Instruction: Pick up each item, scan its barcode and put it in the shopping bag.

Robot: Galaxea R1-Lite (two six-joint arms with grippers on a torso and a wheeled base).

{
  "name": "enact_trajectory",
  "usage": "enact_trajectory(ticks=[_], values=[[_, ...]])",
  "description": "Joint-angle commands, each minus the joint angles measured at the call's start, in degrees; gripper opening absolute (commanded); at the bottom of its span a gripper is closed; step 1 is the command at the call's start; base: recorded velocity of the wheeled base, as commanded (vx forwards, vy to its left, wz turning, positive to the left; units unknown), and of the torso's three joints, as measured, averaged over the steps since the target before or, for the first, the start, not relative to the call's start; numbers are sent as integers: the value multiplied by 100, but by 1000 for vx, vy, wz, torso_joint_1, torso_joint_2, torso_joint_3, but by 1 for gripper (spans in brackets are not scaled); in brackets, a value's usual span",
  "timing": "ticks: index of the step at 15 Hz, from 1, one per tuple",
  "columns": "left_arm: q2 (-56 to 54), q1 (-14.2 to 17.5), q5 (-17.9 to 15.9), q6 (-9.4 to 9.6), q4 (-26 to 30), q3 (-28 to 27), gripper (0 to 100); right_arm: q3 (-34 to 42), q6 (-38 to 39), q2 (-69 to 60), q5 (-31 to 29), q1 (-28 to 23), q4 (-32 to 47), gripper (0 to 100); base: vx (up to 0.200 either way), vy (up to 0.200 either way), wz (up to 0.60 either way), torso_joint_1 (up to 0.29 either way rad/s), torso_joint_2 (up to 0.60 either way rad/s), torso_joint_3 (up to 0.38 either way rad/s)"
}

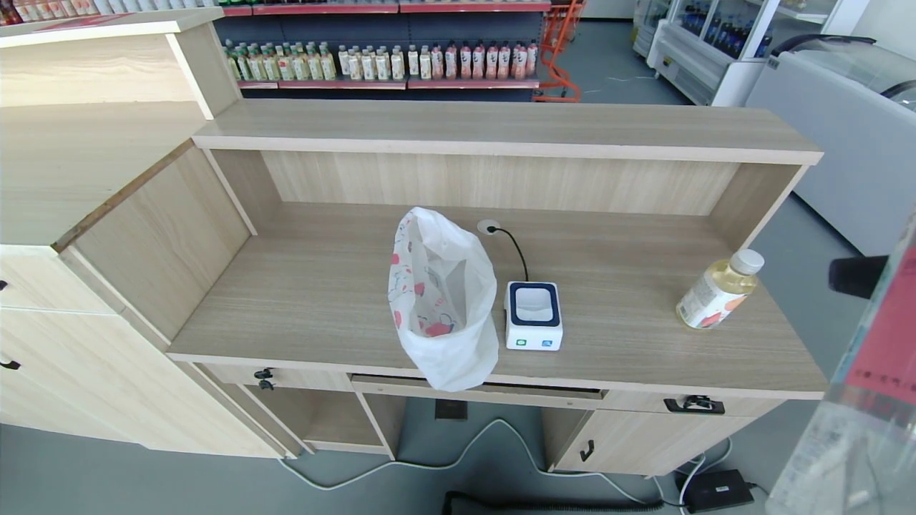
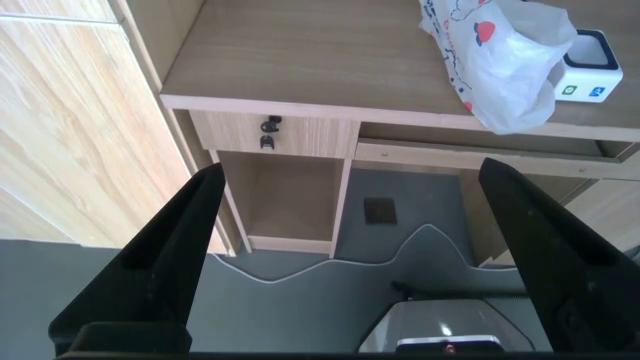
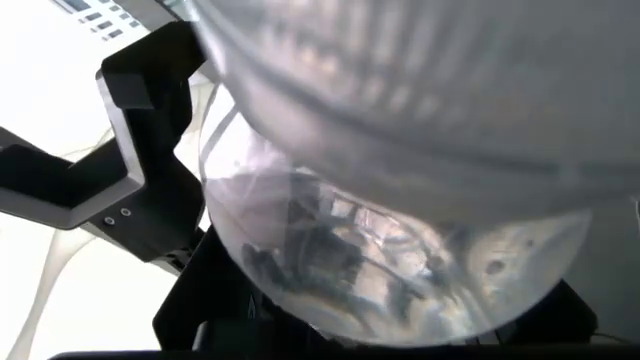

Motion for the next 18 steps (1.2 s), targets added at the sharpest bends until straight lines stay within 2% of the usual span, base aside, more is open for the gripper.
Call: enact_trajectory(ticks=[1,13,18], values=[[0,-2,0,-1,0,1,100,109,-8,-82,8,3,2,0,0,0,0,0,0,0],[0,-2,0,-1,0,1,100,355,-17,-363,0,-67,46,0,0,0,0,0,0,0],[0,-2,0,-1,0,1,100,399,-96,-328,-9,-287,37,0,0,0,0,0,0,0]])
